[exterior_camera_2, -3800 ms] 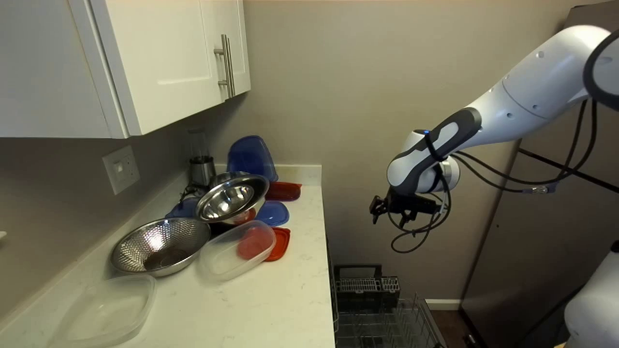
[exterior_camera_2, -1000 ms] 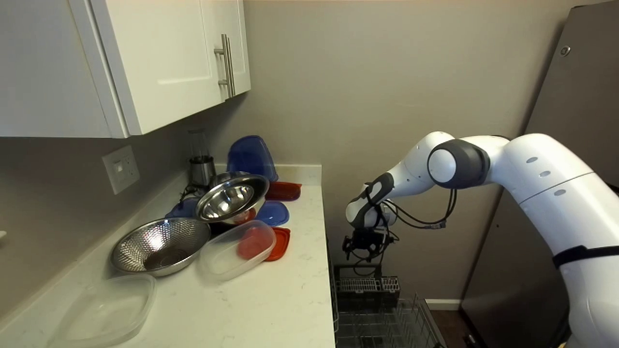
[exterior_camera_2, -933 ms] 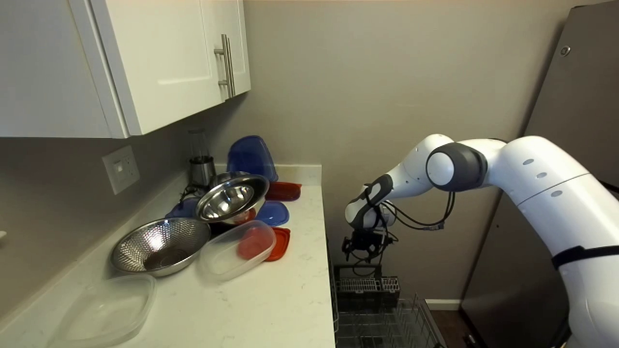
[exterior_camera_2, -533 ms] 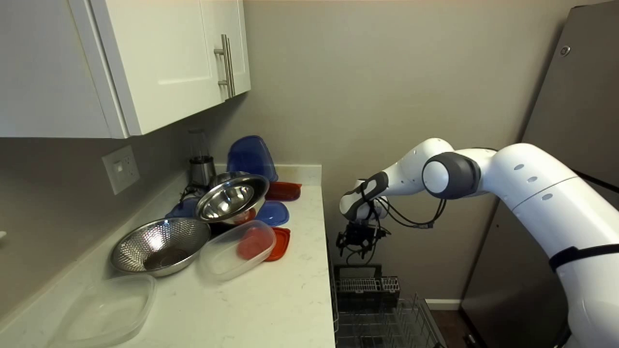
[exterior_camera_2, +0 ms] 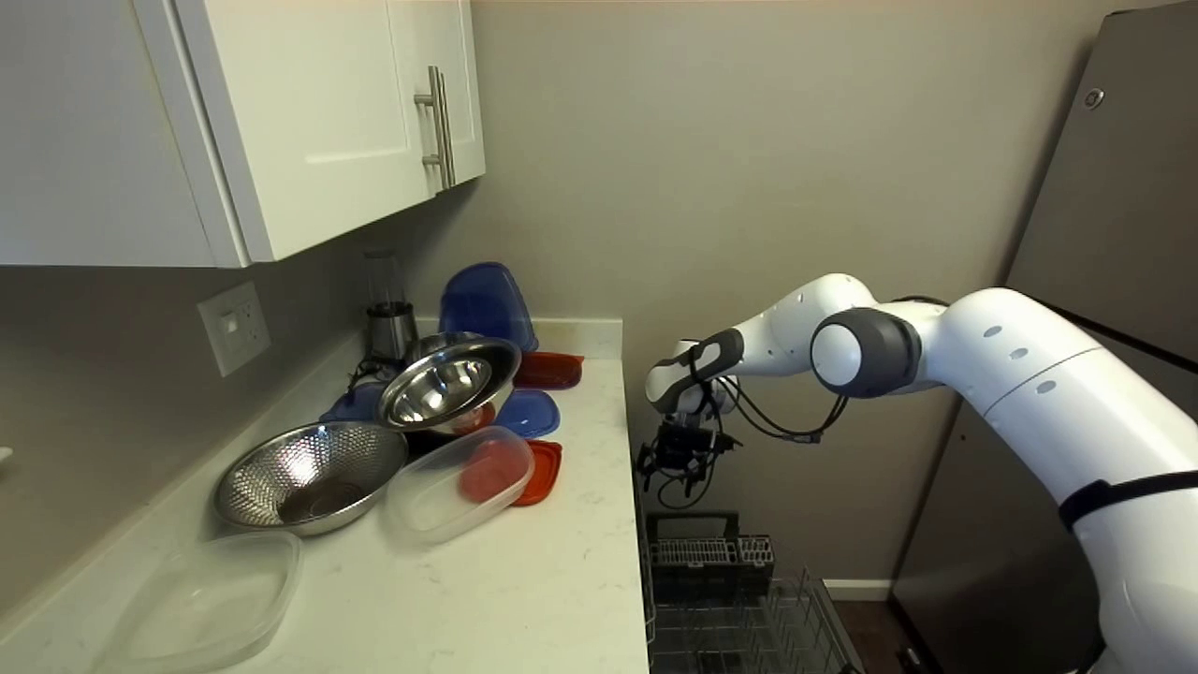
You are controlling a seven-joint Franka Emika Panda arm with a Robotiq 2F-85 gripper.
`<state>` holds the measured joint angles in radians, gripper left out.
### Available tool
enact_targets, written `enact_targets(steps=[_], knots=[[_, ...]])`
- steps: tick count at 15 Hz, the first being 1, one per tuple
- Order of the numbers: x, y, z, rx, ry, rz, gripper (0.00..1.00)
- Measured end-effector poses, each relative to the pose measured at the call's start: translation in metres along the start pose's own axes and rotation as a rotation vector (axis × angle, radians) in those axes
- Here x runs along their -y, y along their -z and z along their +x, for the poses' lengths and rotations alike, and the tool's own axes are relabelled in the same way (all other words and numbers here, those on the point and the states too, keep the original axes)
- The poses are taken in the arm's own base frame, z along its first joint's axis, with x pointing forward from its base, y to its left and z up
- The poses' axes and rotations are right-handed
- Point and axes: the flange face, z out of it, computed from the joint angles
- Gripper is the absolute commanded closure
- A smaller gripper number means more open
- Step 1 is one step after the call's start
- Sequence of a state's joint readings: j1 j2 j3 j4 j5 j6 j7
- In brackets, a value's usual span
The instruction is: Pull the top rack of the dishwasher out
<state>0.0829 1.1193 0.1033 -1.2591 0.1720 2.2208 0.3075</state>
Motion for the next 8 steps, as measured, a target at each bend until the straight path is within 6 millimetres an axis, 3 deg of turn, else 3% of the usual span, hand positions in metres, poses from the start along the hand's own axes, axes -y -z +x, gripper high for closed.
enact_targets(steps=[8], knots=[[-0.007, -0.068, 0.013, 0.052, -0.031, 0.059, 0.00]])
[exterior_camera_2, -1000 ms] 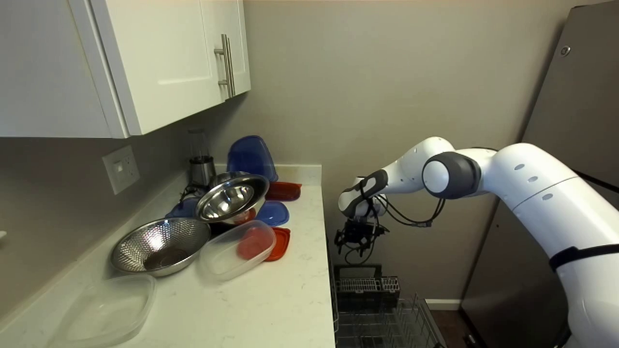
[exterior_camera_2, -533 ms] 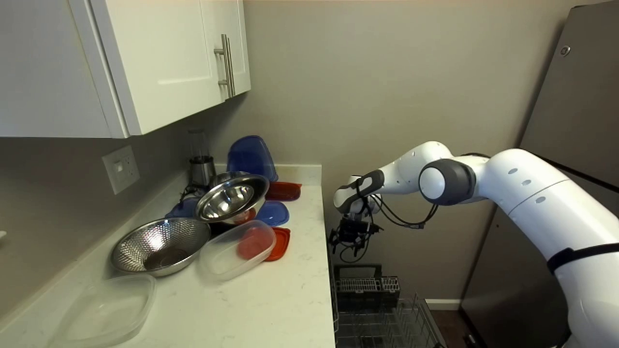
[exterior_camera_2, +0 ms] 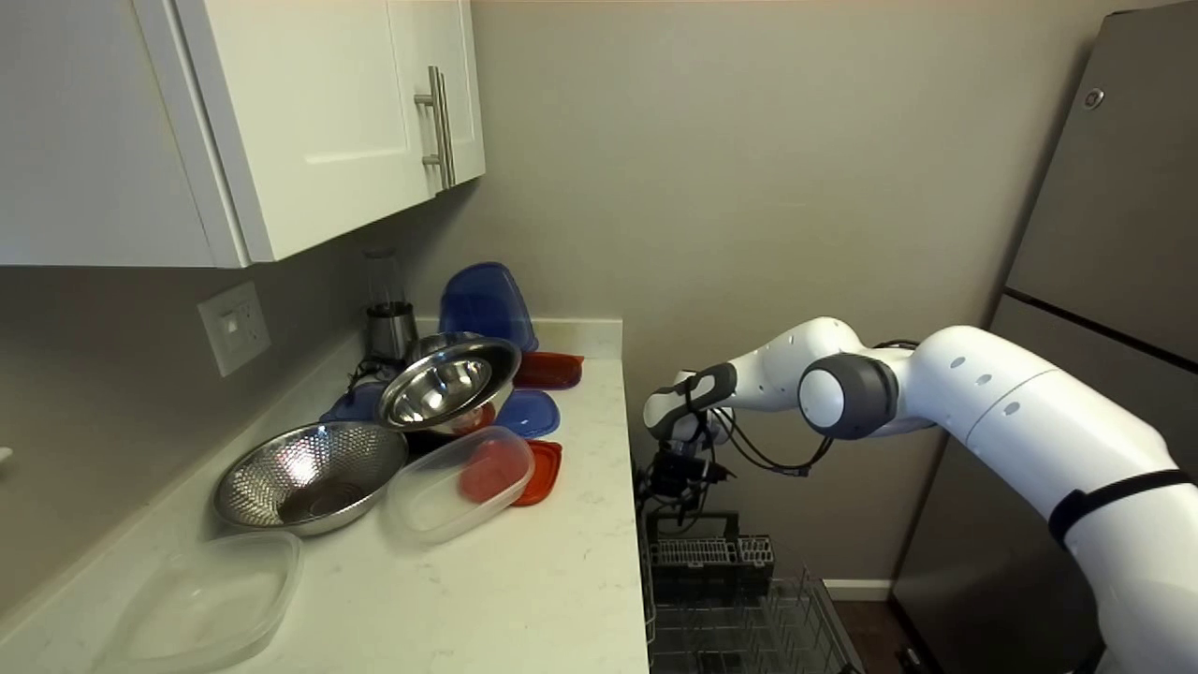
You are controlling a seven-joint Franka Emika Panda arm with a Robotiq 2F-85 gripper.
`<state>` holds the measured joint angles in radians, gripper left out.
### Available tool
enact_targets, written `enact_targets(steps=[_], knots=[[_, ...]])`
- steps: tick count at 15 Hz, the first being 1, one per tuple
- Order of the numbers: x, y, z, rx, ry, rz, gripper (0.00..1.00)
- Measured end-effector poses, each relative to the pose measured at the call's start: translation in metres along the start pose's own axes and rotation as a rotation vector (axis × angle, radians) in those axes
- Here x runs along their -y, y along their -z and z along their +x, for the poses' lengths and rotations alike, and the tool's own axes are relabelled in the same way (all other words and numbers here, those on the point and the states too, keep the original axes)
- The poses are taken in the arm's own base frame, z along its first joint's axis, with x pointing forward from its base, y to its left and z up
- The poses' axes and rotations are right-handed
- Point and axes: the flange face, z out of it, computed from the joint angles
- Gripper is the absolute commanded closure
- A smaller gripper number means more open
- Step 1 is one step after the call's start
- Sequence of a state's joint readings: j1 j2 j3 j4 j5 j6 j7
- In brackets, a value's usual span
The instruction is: Pull the top rack of the dishwasher out
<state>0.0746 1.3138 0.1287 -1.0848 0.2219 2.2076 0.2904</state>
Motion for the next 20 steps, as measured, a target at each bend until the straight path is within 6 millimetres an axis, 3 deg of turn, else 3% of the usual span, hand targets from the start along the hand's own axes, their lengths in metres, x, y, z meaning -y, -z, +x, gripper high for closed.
enact_targets(steps=[4, 8, 10, 13, 16, 20], knots=[[-0.003, -0.010, 0.008, 0.004, -0.008, 0.016, 0.00], [-0.006, -0.001, 0.014, 0.011, -0.011, 0.014, 0.00], [-0.017, 0.009, 0.021, 0.012, -0.026, 0.017, 0.00], [-0.049, 0.022, 0.035, 0.001, -0.060, 0.022, 0.00], [-0.067, 0.018, 0.039, 0.017, -0.084, 0.032, 0.00], [-0.050, 0.000, 0.028, 0.070, -0.089, 0.102, 0.00]])
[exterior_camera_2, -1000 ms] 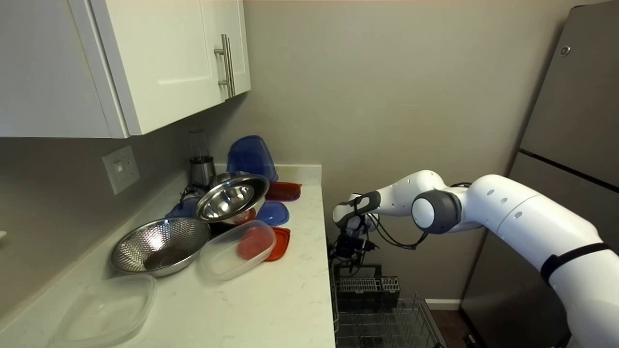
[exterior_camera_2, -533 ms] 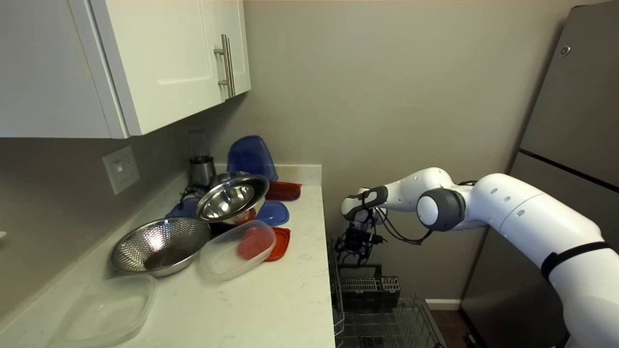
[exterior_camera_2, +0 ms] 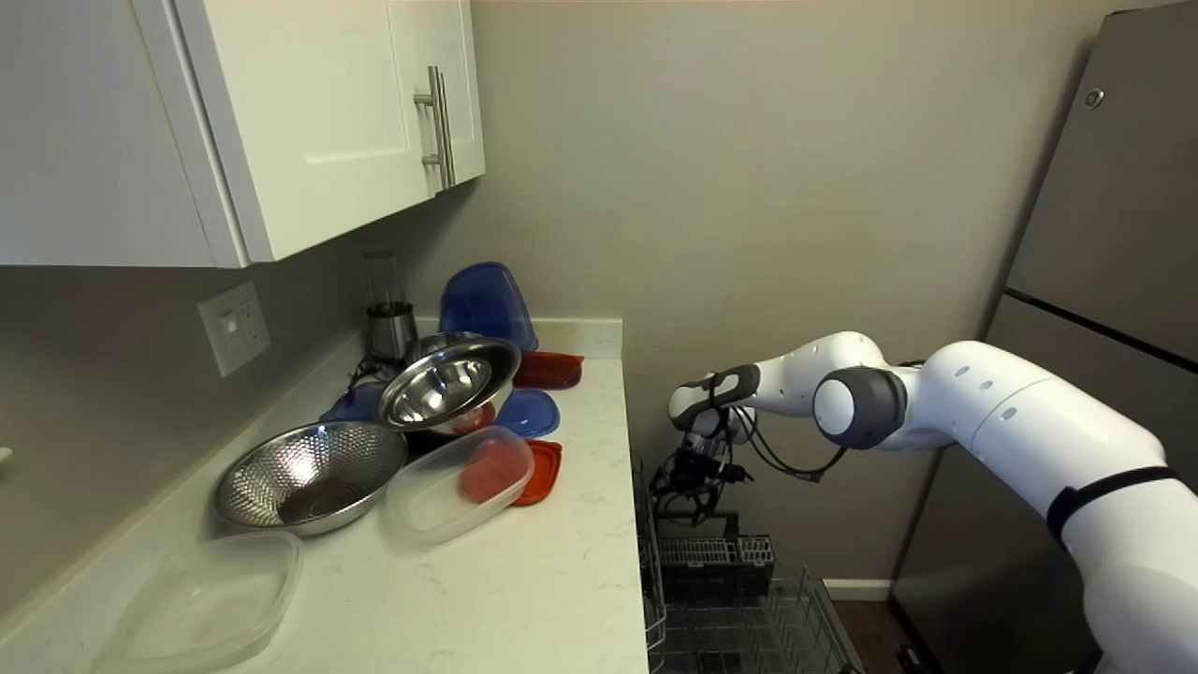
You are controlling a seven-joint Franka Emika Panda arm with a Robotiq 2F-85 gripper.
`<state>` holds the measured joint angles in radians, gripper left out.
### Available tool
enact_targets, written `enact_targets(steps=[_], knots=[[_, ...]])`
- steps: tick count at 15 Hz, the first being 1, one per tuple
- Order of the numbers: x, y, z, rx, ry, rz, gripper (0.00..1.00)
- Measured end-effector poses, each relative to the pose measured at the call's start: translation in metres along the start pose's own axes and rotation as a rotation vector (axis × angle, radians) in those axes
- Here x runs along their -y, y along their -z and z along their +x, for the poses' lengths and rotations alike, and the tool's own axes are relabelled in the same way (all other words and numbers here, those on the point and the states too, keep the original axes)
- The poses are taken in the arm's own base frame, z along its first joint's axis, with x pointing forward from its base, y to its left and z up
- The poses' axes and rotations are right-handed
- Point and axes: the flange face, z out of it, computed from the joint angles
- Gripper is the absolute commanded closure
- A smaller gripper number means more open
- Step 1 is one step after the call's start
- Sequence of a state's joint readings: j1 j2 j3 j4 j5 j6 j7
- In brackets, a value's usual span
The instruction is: Pull the top rack of the dishwasher out
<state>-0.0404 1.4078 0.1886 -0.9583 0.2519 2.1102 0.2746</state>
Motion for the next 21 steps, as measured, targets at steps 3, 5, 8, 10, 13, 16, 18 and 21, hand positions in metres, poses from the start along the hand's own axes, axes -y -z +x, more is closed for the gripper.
enact_targets(steps=[3, 5, 8, 10, 13, 16, 18, 21], knots=[[0.011, 0.001, -0.003, 0.006, 0.008, 0.027, 0.00], [0.019, 0.009, -0.003, -0.004, 0.016, 0.041, 0.00], [0.032, 0.019, -0.004, -0.014, 0.029, 0.065, 0.00], [0.041, 0.018, -0.008, -0.007, 0.037, 0.082, 0.00], [0.051, 0.006, -0.015, 0.014, 0.047, 0.091, 0.00], [0.050, -0.012, -0.015, 0.020, 0.047, 0.087, 0.00], [0.045, -0.020, -0.010, -0.003, 0.045, 0.071, 0.00], [0.041, -0.021, -0.005, -0.045, 0.042, 0.050, 0.00]])
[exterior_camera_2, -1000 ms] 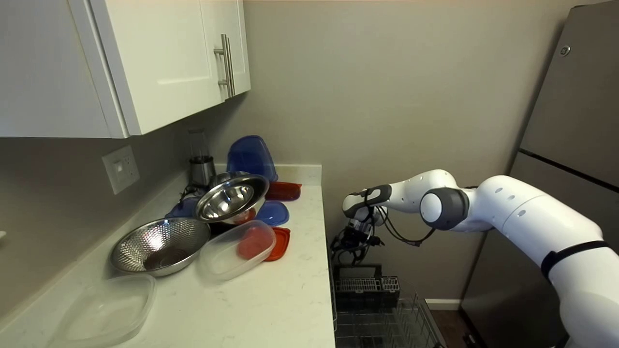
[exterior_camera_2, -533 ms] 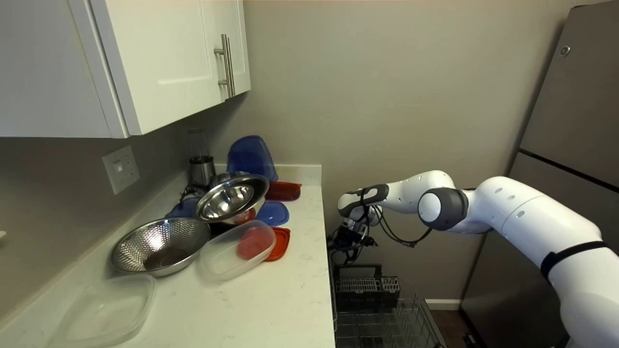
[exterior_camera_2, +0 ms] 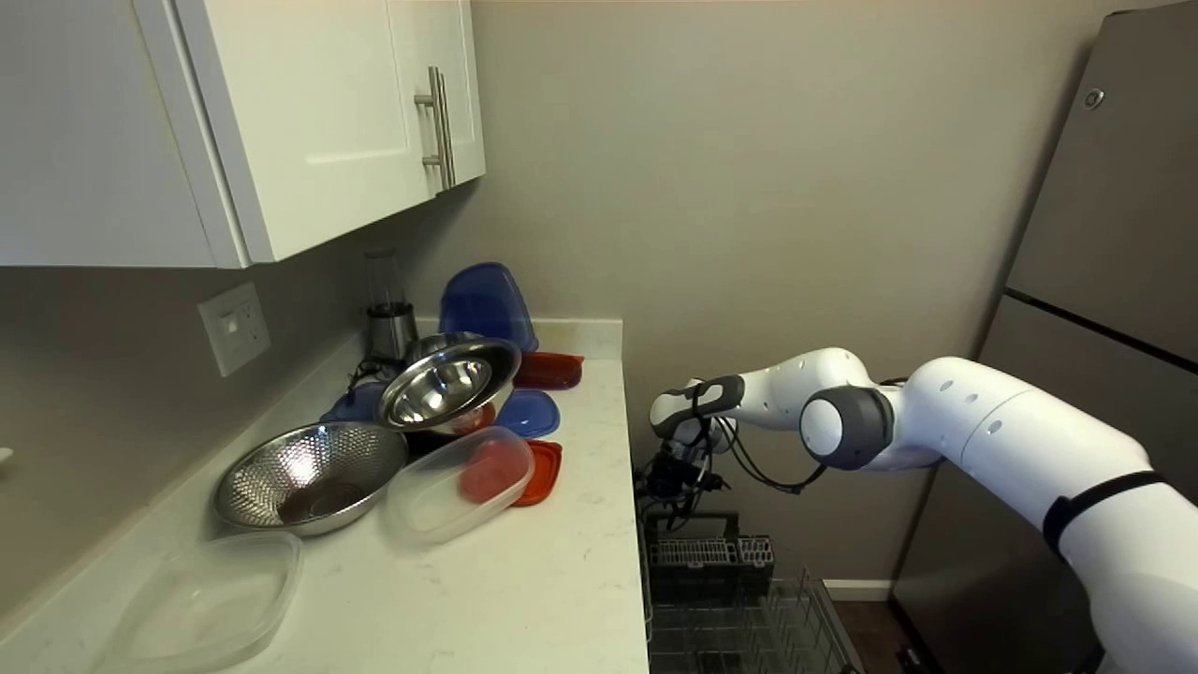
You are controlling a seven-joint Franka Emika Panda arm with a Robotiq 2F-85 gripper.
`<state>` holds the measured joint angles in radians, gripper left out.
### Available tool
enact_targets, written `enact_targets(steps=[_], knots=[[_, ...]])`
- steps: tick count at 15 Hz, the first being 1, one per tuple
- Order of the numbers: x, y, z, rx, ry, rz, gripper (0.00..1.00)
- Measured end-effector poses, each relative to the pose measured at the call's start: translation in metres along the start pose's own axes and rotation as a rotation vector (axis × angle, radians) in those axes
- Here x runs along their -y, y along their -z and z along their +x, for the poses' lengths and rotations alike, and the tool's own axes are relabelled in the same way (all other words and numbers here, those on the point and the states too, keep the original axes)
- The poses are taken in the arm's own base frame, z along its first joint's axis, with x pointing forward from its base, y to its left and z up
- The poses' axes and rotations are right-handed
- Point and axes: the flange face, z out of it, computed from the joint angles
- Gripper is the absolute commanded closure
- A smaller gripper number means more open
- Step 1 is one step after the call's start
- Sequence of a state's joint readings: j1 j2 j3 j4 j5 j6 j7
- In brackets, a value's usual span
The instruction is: Pull the top rack of the dishwasher out
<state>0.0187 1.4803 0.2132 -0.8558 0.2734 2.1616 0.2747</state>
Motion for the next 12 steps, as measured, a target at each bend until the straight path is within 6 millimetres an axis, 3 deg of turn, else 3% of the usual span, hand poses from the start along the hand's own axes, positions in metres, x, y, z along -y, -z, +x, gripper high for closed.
enact_targets(steps=[12], knots=[[-0.0109, 0.0015, 0.0072, -0.055, 0.002, -0.062, 0.00]])
